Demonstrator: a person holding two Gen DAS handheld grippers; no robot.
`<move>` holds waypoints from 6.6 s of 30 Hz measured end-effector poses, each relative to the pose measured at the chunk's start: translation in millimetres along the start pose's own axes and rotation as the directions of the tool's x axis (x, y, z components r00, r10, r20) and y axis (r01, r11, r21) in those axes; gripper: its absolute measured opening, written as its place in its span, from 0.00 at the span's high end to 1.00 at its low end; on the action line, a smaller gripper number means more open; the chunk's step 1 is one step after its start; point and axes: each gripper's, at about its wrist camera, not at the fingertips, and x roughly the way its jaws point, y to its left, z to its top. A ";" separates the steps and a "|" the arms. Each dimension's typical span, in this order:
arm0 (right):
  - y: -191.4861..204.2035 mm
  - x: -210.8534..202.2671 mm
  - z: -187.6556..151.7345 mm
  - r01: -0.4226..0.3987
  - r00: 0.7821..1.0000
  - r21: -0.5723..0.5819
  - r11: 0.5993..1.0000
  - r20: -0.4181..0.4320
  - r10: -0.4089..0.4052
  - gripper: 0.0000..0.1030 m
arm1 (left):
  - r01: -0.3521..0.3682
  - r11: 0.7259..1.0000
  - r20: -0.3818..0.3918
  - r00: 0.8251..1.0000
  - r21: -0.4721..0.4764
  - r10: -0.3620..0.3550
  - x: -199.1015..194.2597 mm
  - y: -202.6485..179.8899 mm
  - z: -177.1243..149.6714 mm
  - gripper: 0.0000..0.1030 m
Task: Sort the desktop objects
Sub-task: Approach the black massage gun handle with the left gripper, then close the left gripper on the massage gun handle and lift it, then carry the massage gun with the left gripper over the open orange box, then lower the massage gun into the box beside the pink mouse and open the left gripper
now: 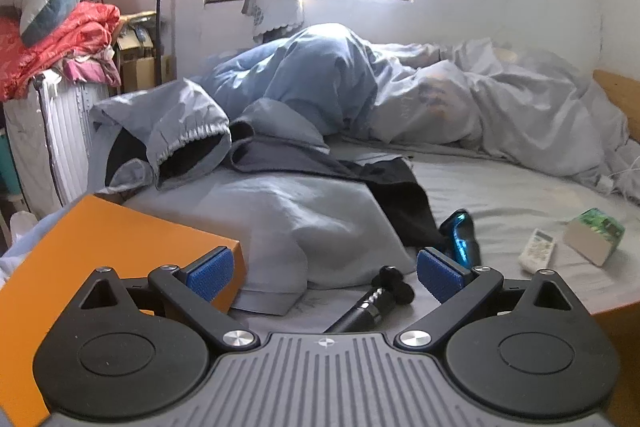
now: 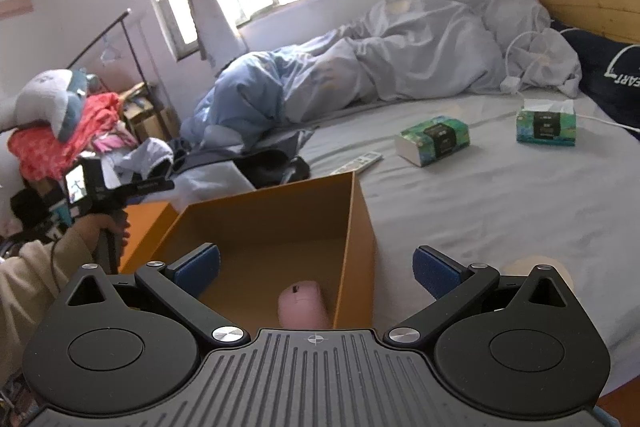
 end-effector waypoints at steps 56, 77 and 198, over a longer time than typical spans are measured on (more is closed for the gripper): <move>3.1 20.5 -10.7 0.033 0.990 0.026 0.999 -0.136 -0.030 0.00 | 0.169 0.969 -0.250 0.961 0.182 -0.121 127.9 -19.6 -57.0 0.56; 13.8 13.2 -9.9 0.033 0.993 -0.060 0.998 -0.108 -0.039 0.00 | 0.113 0.990 -0.215 0.972 0.086 -0.092 97.5 3.7 -63.0 0.67; 62.4 -29.6 -11.7 -0.007 1.000 -0.370 0.929 -0.020 0.000 0.00 | 0.274 0.955 -0.680 0.722 0.113 -0.127 -15.1 -110.8 -102.6 0.52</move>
